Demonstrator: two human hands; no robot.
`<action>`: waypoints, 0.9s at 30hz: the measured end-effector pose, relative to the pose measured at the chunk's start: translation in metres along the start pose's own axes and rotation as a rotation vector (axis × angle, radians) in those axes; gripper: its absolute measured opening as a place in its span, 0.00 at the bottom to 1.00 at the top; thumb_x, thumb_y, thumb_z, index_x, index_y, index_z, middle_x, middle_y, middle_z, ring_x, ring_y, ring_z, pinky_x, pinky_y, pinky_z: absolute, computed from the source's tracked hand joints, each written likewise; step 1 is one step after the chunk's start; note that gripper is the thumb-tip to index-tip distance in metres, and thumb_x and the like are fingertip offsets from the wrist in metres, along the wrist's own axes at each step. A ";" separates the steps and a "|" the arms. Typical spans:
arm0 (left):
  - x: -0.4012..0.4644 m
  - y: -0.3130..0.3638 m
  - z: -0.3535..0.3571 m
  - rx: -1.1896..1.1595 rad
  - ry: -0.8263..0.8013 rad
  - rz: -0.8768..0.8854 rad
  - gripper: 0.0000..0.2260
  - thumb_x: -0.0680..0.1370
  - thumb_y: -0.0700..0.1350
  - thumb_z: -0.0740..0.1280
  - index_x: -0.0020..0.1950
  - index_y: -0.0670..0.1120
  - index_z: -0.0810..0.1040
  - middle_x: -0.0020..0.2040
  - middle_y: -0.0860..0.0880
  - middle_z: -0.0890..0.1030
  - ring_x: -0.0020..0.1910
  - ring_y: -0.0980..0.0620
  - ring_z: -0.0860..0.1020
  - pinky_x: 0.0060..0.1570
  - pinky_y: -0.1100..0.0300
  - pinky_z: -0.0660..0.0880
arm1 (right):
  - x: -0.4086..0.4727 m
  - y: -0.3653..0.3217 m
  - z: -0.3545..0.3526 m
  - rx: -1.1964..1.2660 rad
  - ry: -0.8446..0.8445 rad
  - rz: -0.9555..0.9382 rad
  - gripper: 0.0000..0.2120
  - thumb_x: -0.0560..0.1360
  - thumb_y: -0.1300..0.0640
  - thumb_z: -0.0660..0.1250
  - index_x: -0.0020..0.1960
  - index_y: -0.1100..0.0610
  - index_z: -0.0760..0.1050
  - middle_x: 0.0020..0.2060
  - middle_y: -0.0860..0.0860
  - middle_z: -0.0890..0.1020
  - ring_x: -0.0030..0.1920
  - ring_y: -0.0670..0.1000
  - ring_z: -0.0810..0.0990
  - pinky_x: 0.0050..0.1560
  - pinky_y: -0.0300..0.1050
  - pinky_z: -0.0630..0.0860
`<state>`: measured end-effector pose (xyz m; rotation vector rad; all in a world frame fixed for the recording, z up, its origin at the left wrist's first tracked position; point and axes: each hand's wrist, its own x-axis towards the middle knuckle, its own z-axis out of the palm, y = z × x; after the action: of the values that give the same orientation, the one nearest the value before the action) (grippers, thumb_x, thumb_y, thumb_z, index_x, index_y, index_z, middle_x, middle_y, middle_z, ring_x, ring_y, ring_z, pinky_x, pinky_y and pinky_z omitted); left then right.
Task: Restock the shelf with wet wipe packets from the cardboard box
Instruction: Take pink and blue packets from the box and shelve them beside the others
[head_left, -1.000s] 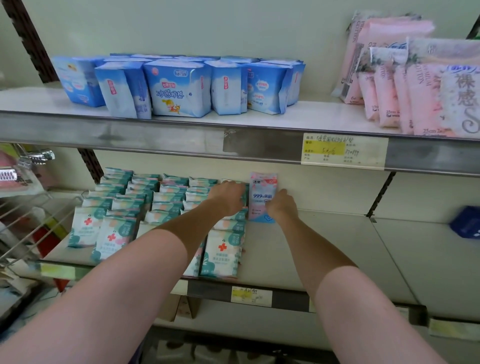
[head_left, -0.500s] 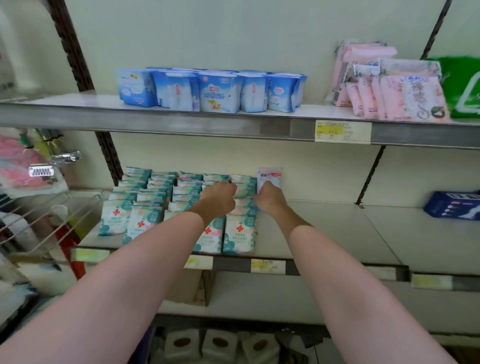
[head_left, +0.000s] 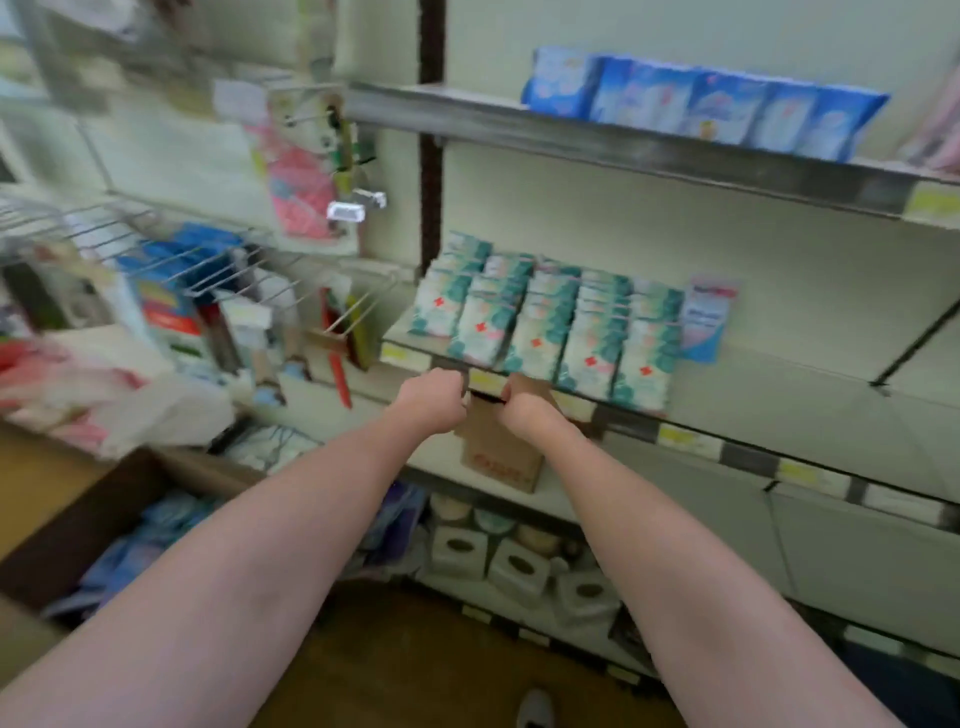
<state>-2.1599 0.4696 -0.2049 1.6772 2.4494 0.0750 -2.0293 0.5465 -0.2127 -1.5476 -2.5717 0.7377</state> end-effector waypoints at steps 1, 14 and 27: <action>-0.014 -0.019 0.008 -0.018 -0.009 -0.024 0.12 0.77 0.46 0.62 0.59 0.48 0.75 0.58 0.45 0.78 0.57 0.43 0.77 0.49 0.53 0.74 | -0.007 -0.013 0.016 -0.002 -0.032 -0.032 0.14 0.78 0.55 0.63 0.62 0.58 0.69 0.53 0.57 0.78 0.49 0.59 0.77 0.41 0.47 0.72; -0.197 -0.239 0.097 -0.155 -0.066 -0.494 0.06 0.77 0.48 0.62 0.51 0.49 0.74 0.58 0.45 0.79 0.58 0.43 0.76 0.53 0.50 0.73 | -0.076 -0.186 0.216 -0.083 -0.366 -0.404 0.12 0.76 0.54 0.65 0.56 0.59 0.73 0.56 0.58 0.80 0.56 0.59 0.78 0.55 0.51 0.76; -0.209 -0.349 0.154 -0.207 -0.238 -0.691 0.01 0.77 0.42 0.60 0.47 0.47 0.68 0.47 0.46 0.75 0.44 0.45 0.73 0.42 0.50 0.74 | -0.035 -0.249 0.353 -0.146 -0.569 -0.439 0.14 0.77 0.54 0.68 0.60 0.57 0.73 0.57 0.56 0.78 0.58 0.58 0.78 0.55 0.52 0.76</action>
<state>-2.3814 0.1398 -0.3812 0.6553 2.5737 0.0332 -2.3156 0.2904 -0.4128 -0.8065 -3.2649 1.0675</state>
